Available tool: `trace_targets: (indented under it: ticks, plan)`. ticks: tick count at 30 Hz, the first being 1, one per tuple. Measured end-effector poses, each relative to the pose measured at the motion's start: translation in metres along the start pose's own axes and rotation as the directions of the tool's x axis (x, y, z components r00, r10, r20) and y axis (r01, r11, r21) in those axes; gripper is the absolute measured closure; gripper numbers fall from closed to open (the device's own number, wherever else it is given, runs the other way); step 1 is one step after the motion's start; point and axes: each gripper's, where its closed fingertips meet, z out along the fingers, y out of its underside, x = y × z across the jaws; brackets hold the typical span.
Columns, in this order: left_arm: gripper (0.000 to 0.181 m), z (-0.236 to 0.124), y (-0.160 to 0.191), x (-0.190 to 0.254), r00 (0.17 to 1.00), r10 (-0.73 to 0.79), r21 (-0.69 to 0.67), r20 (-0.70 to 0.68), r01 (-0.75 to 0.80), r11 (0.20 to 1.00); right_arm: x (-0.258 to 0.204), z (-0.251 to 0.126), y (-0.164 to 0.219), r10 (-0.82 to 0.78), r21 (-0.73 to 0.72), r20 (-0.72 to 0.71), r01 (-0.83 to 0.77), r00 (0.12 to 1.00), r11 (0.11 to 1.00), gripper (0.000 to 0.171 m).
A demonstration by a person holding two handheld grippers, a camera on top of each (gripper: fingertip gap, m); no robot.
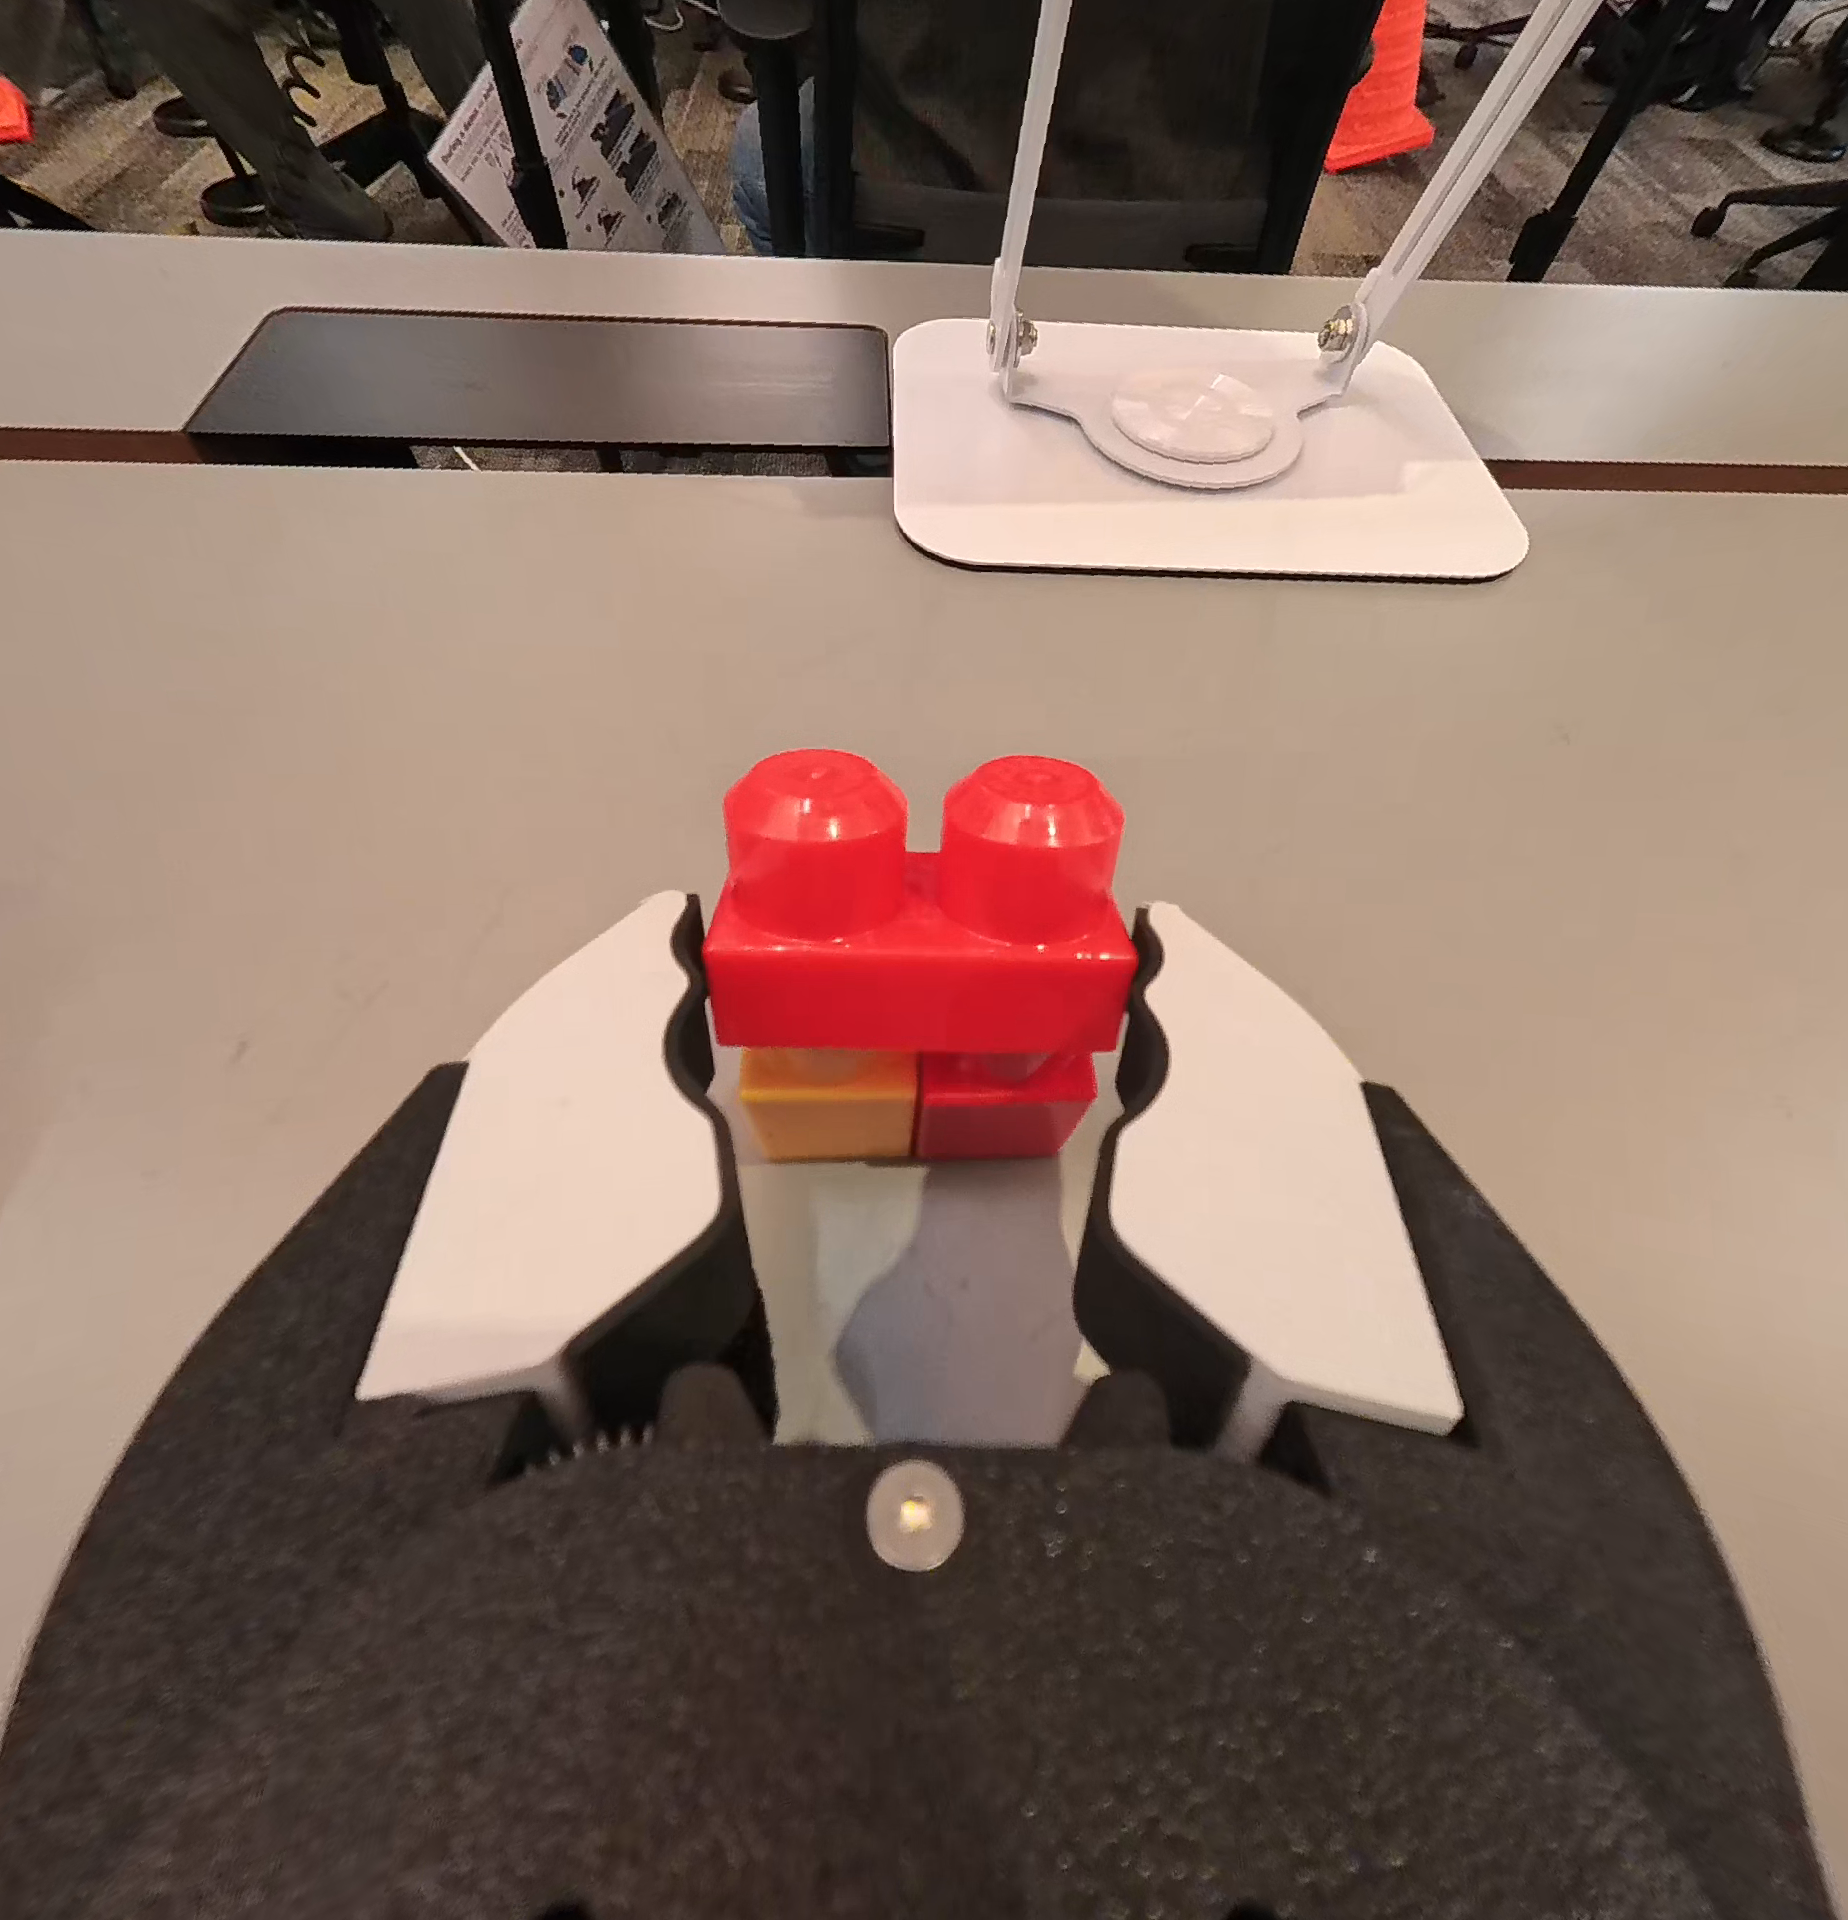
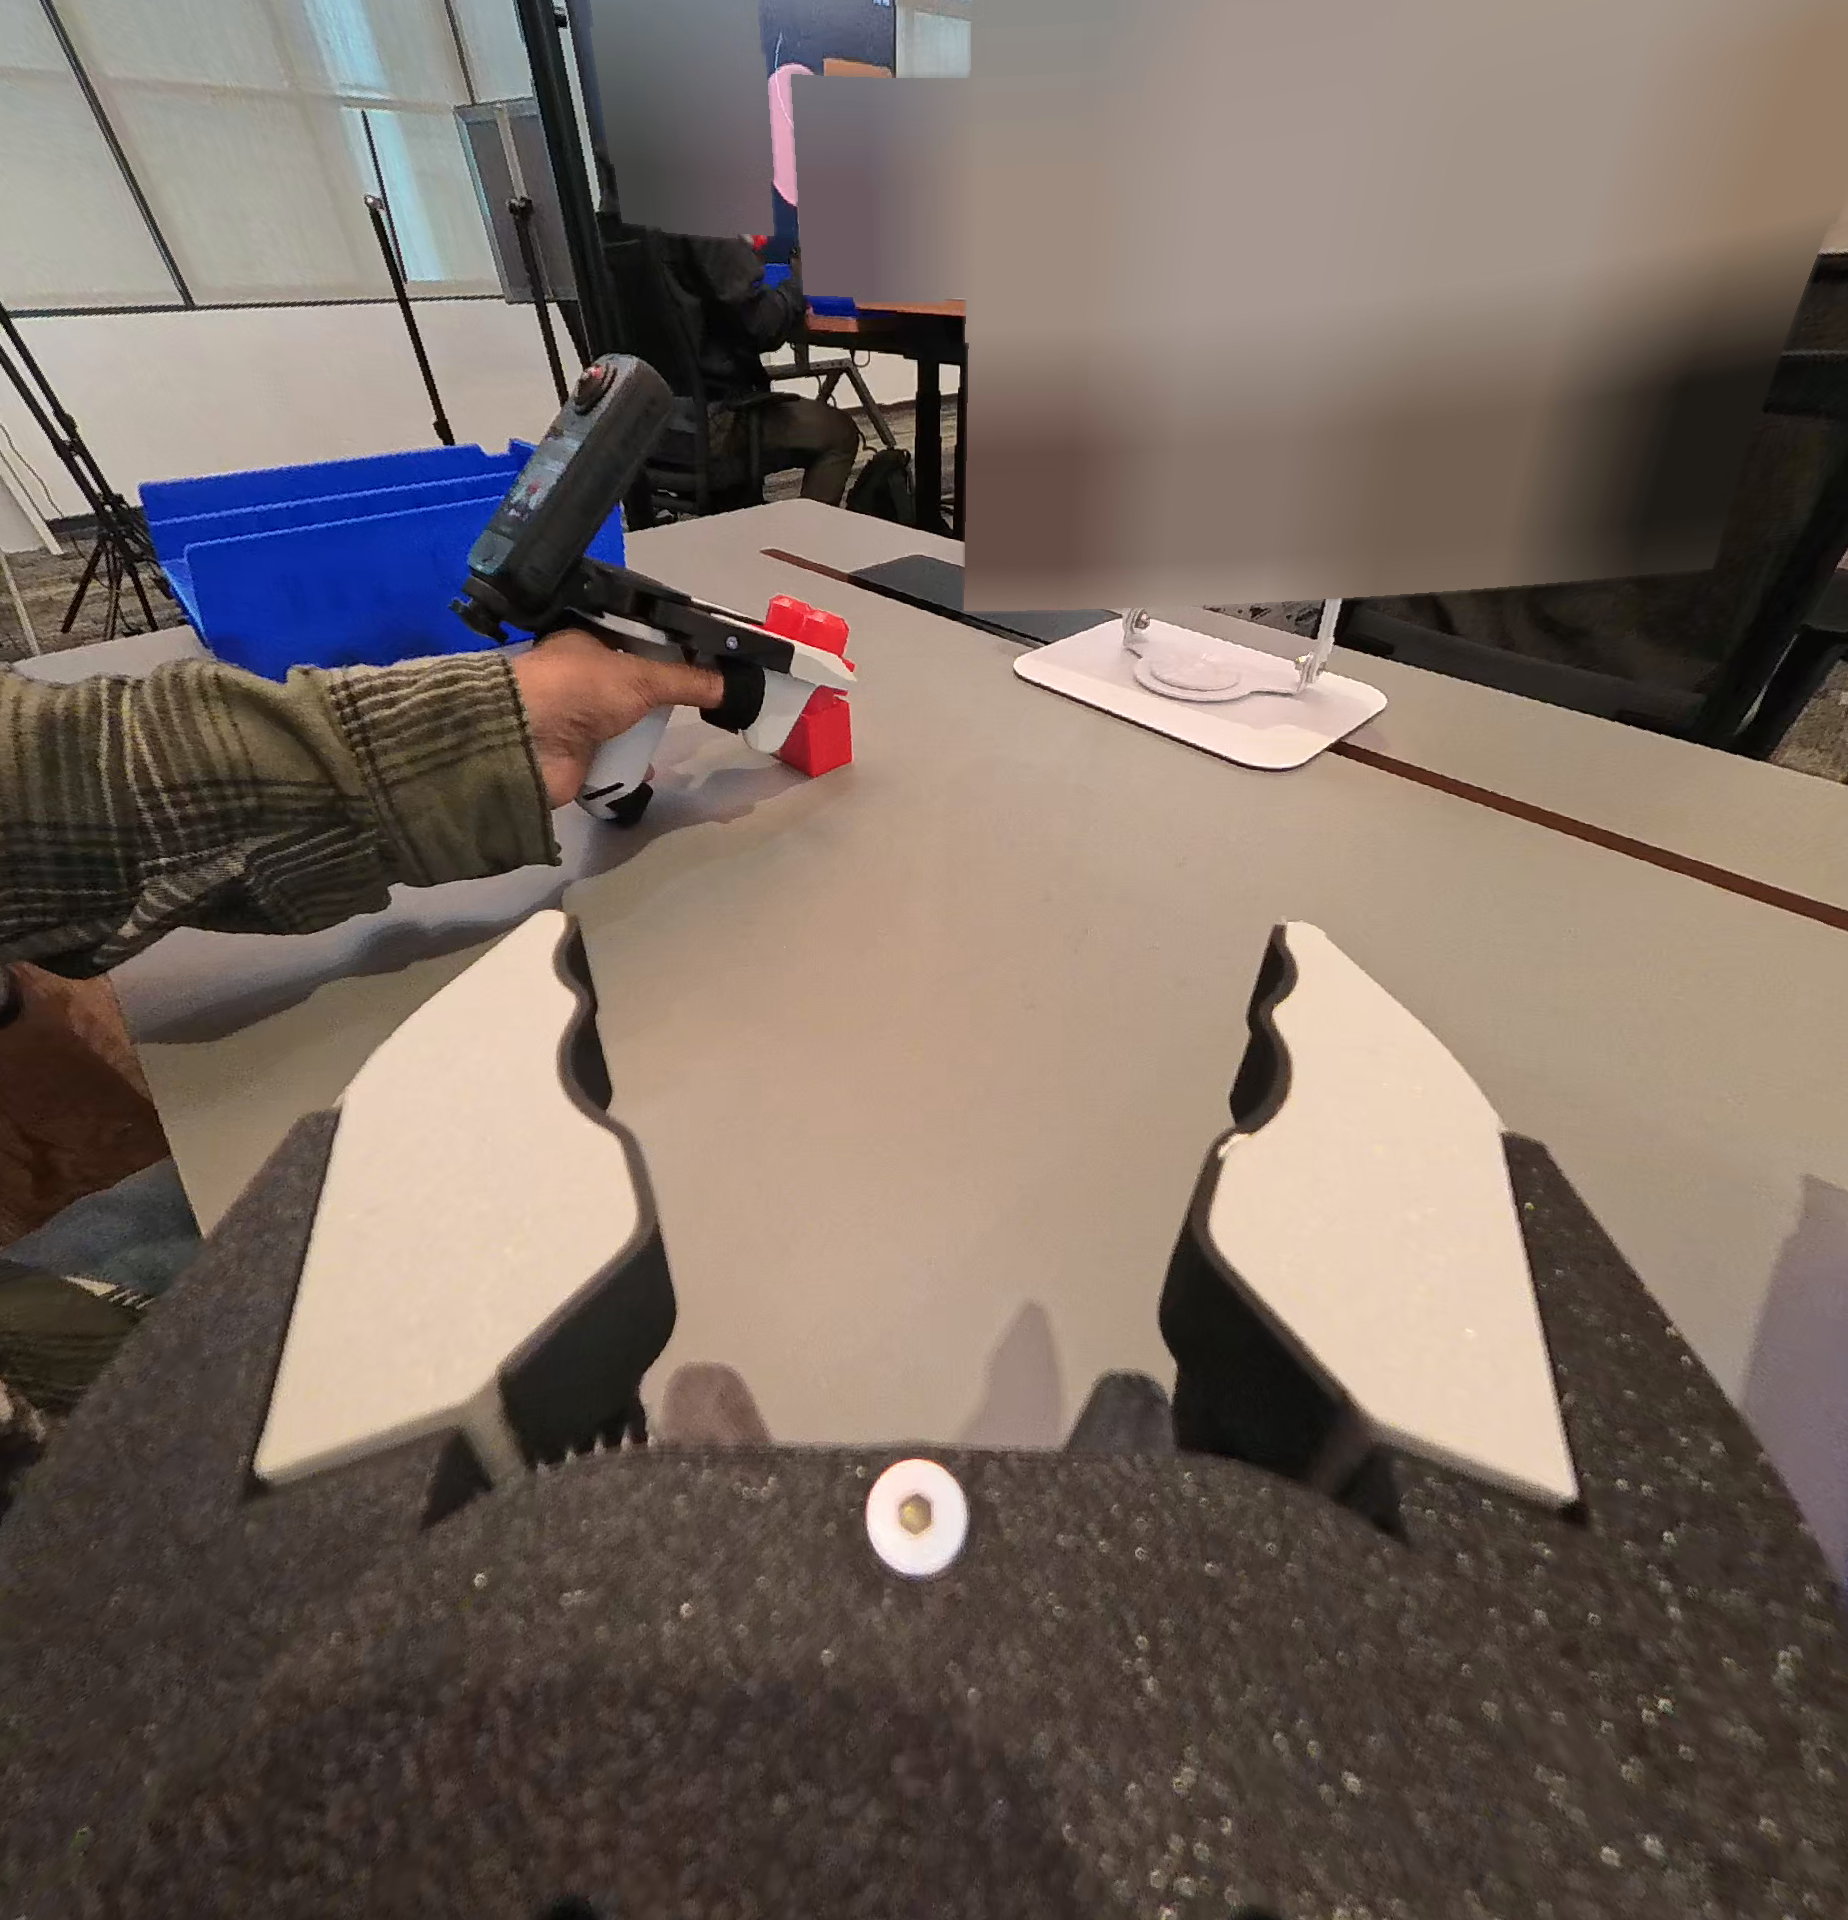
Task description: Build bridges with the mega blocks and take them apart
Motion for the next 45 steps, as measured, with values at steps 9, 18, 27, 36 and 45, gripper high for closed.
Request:
trace_targets:
  ticks: [9,18,27,36,45]
  plan:
    - [0.104,-0.002,-0.001,0.001,1.000,-0.010,0.011,-0.014,0.010,1.000,-0.002,0.000,0.000,-0.004,-0.004,0.001,0.004,1.000,1.000,0.052]
    - [0.101,-0.007,-0.006,0.002,0.999,-0.028,0.035,-0.037,0.029,0.999,-0.003,0.000,0.000,-0.004,-0.007,0.001,0.004,1.000,1.000,0.051]
    - [0.097,-0.047,-0.033,-0.007,0.990,-0.071,0.107,-0.126,0.085,0.991,-0.001,-0.002,-0.002,-0.014,-0.019,-0.009,0.014,1.000,1.000,0.049]
    - [0.112,-0.105,-0.077,-0.064,0.908,-0.070,0.217,-0.413,0.173,0.961,-0.004,0.005,0.001,-0.020,-0.055,-0.009,0.020,1.000,0.998,0.049]
    - [0.123,-0.127,-0.097,-0.063,0.575,0.037,0.144,-0.817,0.141,0.979,-0.018,0.018,-0.004,-0.057,-0.100,-0.006,0.057,0.998,0.993,0.049]
